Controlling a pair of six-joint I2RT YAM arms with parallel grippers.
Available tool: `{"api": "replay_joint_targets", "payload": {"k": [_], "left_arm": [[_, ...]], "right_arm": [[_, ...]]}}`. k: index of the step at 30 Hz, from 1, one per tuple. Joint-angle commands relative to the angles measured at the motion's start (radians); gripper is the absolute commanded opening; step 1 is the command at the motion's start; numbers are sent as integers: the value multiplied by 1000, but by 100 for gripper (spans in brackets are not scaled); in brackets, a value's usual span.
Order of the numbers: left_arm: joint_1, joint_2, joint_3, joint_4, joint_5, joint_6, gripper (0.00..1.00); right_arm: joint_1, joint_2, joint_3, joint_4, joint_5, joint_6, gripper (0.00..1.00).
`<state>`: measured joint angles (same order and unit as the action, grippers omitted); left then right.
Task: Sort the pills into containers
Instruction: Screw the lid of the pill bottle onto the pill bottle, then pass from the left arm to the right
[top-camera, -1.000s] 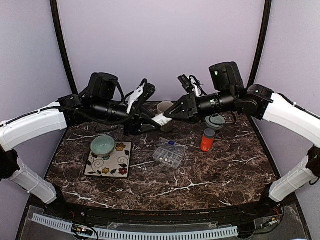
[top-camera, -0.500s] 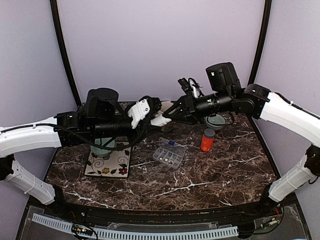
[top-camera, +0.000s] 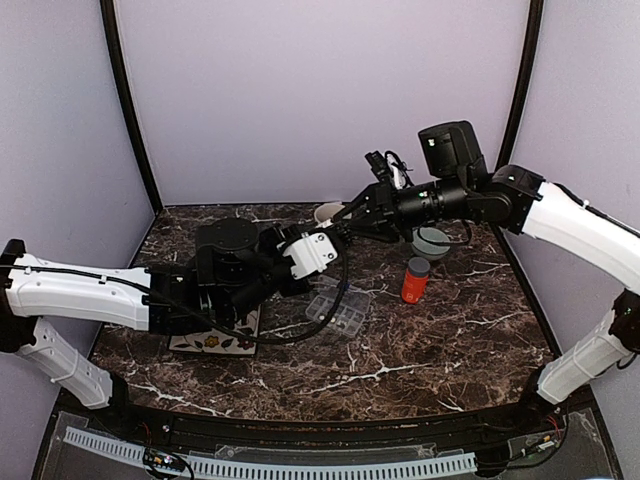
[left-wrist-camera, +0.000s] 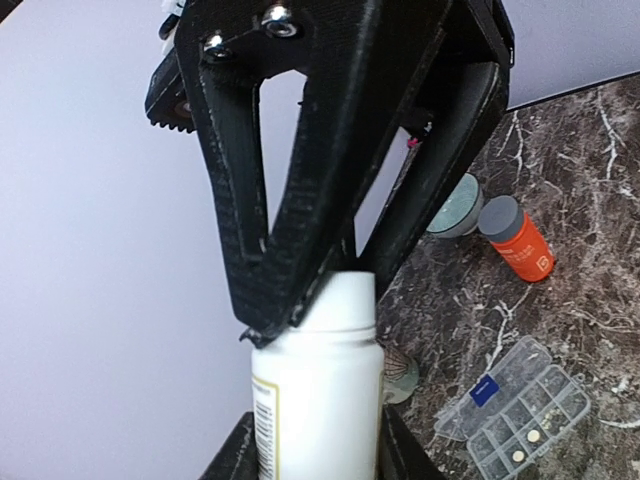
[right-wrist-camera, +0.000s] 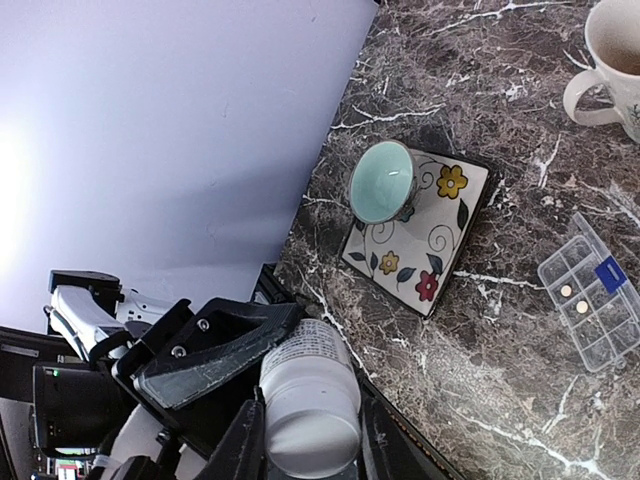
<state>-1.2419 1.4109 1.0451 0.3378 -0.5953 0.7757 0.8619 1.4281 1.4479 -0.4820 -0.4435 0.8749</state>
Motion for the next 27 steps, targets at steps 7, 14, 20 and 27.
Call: {"api": "replay_joint_targets", "payload": {"k": [7, 14, 20, 27], "left_arm": [[-99, 41, 14, 508, 37, 192, 9], [-99, 2, -20, 440, 12, 148, 23], [-97, -56, -53, 317, -9, 76, 38], [-79, -102, -66, 211, -23, -20, 53]], "right_arm": [[23, 44, -59, 70, -27, 38, 0], [12, 30, -61, 64, -10, 32, 0], [5, 24, -53, 53, 4, 18, 0], [3, 22, -55, 50, 12, 9, 0]]}}
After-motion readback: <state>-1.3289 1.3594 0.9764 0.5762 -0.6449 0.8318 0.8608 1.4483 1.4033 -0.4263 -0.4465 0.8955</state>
